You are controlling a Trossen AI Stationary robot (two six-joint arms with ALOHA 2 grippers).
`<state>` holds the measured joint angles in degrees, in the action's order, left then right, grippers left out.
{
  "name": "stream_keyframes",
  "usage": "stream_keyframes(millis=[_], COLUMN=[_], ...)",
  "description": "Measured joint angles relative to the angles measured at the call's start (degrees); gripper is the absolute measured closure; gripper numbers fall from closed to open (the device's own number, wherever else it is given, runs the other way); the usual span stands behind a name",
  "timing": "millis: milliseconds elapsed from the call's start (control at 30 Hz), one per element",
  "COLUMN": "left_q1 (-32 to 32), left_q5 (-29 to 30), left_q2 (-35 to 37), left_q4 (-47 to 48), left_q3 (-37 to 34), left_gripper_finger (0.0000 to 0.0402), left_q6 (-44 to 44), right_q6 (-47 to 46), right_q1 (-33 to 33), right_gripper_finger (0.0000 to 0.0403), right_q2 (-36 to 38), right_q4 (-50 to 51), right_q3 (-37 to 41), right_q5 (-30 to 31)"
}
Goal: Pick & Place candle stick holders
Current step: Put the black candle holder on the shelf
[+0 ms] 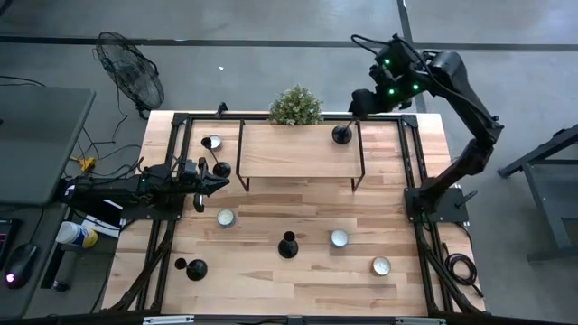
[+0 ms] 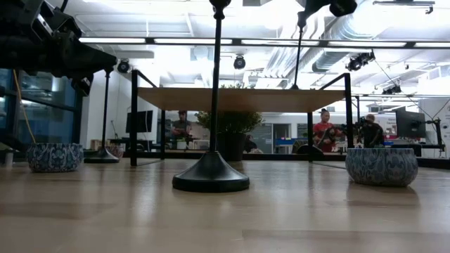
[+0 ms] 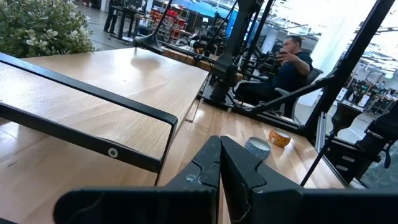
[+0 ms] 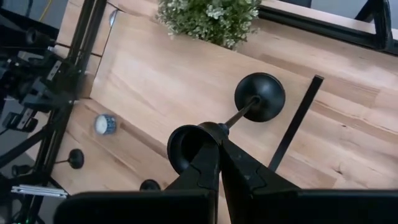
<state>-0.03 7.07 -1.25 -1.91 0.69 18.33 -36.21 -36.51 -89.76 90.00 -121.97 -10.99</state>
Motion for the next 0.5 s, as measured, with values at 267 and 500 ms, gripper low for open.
stream_keyframes(millis=[267, 500], left_q1=[0.00, -0.01], left_q5=[0.00, 0.00], left_q2=[0.02, -0.01], left_q4=[-0.02, -0.01], left_q3=[0.00, 0.00], left_gripper_finger=[0.0400, 0.0400], left_q6=[-0.01, -0.01], right_q6=[0.63, 1.77], right_q1=[-2.02, -2.69], right_gripper_finger=[0.0403, 0.0403], right_q2=[-1.28, -2.73], right_q4=[0.04, -0.23], right_q3=[0.00, -0.04], right_q5=[-0.14, -1.54])
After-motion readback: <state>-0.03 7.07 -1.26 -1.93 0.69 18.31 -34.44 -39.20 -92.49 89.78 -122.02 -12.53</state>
